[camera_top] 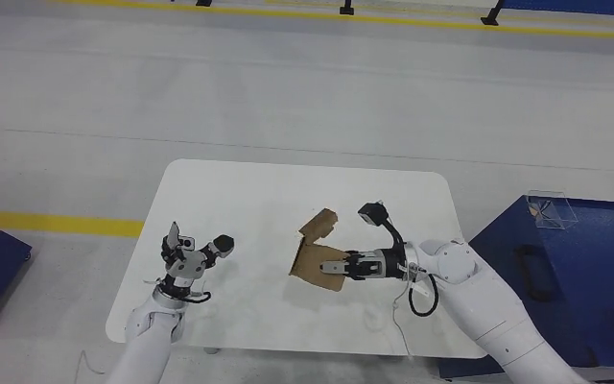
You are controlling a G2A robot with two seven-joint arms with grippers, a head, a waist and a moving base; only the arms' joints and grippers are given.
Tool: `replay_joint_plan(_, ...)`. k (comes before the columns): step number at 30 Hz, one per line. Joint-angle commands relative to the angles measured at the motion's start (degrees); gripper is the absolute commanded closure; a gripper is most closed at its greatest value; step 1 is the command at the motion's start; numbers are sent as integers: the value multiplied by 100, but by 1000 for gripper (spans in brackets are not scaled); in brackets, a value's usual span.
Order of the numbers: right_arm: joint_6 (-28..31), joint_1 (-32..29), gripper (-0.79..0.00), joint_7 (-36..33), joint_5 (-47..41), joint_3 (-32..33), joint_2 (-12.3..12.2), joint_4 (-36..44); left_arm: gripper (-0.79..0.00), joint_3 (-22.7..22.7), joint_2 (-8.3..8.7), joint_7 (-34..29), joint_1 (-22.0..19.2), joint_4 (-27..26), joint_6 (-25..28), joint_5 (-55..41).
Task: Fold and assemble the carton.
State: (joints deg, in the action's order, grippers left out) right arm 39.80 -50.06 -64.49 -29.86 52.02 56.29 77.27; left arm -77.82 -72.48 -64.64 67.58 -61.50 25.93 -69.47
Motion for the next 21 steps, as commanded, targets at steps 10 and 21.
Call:
replay_joint_plan(10, -15, -80, 0, -14, -42, 21, -69, 57, -785, 26, 45, -1082, -44, -266, -190, 497)
replay_joint_plan(21, -164, -99, 0, -10, 202, -32, -64, 208, -785, -84, 82, -966, -41, -348, 249, 1021)
